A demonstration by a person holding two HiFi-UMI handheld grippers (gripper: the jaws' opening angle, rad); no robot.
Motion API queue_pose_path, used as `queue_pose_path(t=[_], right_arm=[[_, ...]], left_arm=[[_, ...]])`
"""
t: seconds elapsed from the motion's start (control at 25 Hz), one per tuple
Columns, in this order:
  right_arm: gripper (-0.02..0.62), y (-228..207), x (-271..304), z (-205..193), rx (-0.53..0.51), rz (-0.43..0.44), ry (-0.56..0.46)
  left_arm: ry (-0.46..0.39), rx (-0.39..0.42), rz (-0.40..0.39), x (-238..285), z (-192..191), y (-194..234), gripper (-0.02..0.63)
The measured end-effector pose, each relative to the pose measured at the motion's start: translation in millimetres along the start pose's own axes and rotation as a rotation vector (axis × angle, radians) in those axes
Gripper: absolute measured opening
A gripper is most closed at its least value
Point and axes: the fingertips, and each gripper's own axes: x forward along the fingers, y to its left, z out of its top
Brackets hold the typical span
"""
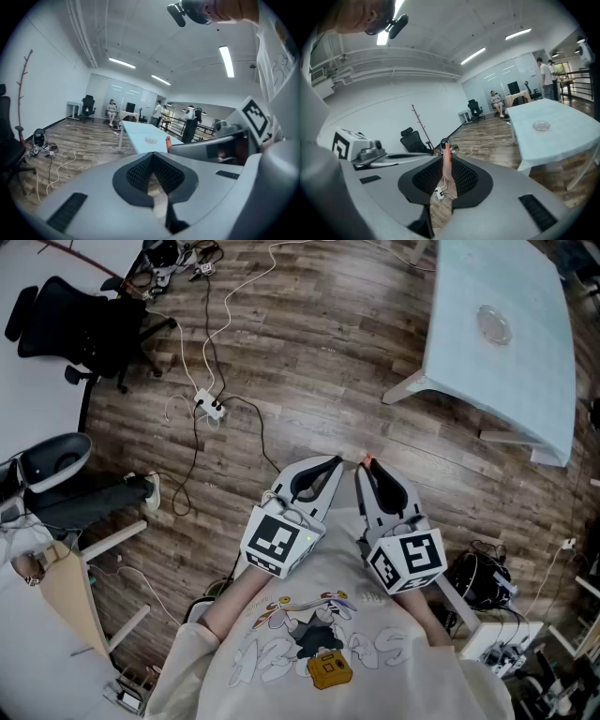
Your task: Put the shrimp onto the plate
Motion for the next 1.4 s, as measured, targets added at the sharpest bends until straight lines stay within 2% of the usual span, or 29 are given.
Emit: queue_pose_path(t=[0.16,0.32,0.44,0.56,0.68,0.8,0.96,1.2,1.4], right_arm=[[0.078,-7.4,-76.2,-44.8,0.064,-0.081,0.018],[0.078,-41.5,-156.3,-84.2,0.195,-0.296,-0.038],[0.078,-42.4,-200.2,-107.5,0.236,-0.414,-0.085],[0.078,-38.2,-229.9,-133.5,0.288,-0.477,-0.130],[0.078,-35.9,-233.6,-134.7,0.312,-0.498,-0.145],[0.078,-30.2,-213.6,-117.2,0.267,-0.496,-0.122],[0.078,-41.7,-178.6,-85.5,0.219,-0.487,-0.158],[0.078,-52.7,-81.1,-24.9,0.218,-0.502,-0.179],[0.078,-62.0,-5.6,17.9,0.204,-0.522,-0.174]], left_arm=[[0.070,0.023,-0.102,9.1,-22.7,-67.3,0.008],[0.173,0.097,-0.305,12.4,-55.4,-142.9,0.008],[0.189,0.112,-0.416,-3.1,-73.4,-185.1,0.008],[0.199,0.118,-0.485,-11.2,-94.1,-219.8,0.008],[0.231,0.152,-0.554,-5.2,-95.0,-234.0,0.008],[0.233,0.122,-0.545,2.7,-82.9,-217.7,0.008],[0.188,0.129,-0.534,25.5,-59.5,-189.8,0.008],[0.164,0.108,-0.509,62.8,-18.6,-78.7,0.008],[0.163,0.108,-0.522,82.0,8.9,-5.2,0.008]])
